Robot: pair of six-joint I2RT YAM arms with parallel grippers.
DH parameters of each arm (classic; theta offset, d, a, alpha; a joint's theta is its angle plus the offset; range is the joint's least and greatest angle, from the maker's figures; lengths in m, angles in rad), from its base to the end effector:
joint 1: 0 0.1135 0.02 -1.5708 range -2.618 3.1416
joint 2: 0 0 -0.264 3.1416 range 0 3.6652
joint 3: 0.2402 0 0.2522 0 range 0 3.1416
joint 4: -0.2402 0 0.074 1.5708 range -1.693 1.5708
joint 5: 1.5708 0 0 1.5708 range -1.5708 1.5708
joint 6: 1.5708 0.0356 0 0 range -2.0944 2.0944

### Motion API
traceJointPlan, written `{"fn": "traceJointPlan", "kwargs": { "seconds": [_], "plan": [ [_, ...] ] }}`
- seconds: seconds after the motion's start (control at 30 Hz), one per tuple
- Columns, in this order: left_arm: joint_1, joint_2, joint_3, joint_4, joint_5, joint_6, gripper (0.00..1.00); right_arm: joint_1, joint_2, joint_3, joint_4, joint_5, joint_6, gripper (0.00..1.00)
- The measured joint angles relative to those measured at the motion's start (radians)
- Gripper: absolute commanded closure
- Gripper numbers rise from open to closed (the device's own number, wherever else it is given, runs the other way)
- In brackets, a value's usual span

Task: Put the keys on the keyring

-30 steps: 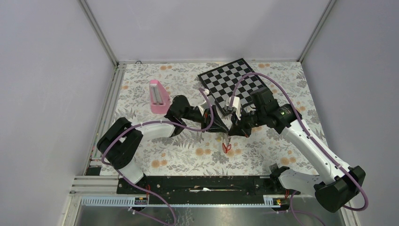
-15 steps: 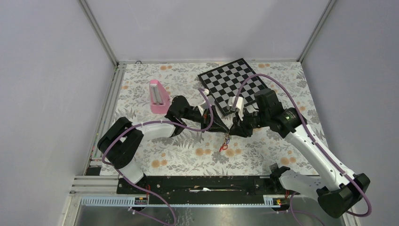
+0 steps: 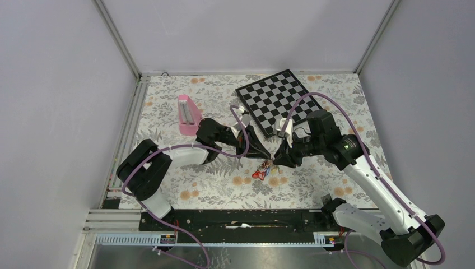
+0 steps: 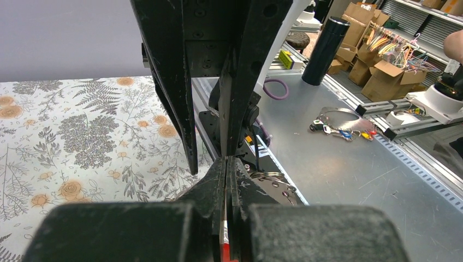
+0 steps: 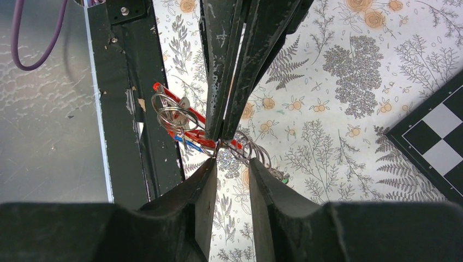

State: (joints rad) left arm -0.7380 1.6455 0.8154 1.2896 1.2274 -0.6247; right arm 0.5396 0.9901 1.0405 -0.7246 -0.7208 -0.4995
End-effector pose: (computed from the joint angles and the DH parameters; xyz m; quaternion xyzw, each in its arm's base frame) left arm 0.2189 -0.2444 0.2746 0.5129 0.4028 -0.6734 0.3481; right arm 0.1556 0.1206 0.3436 -0.5514 0.6561 0.3259 0.3991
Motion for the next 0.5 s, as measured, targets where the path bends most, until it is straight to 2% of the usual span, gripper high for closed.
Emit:
{"fn": "traceJointPlan", "kwargs": {
  "seconds": [0.5],
  "plan": [
    [0.007, 0.000, -0.008, 0.006, -0.003, 0.000, 1.00, -0.022, -0.030, -0.016, 0.005, -0.026, 0.001, 0.64]
  ]
}}
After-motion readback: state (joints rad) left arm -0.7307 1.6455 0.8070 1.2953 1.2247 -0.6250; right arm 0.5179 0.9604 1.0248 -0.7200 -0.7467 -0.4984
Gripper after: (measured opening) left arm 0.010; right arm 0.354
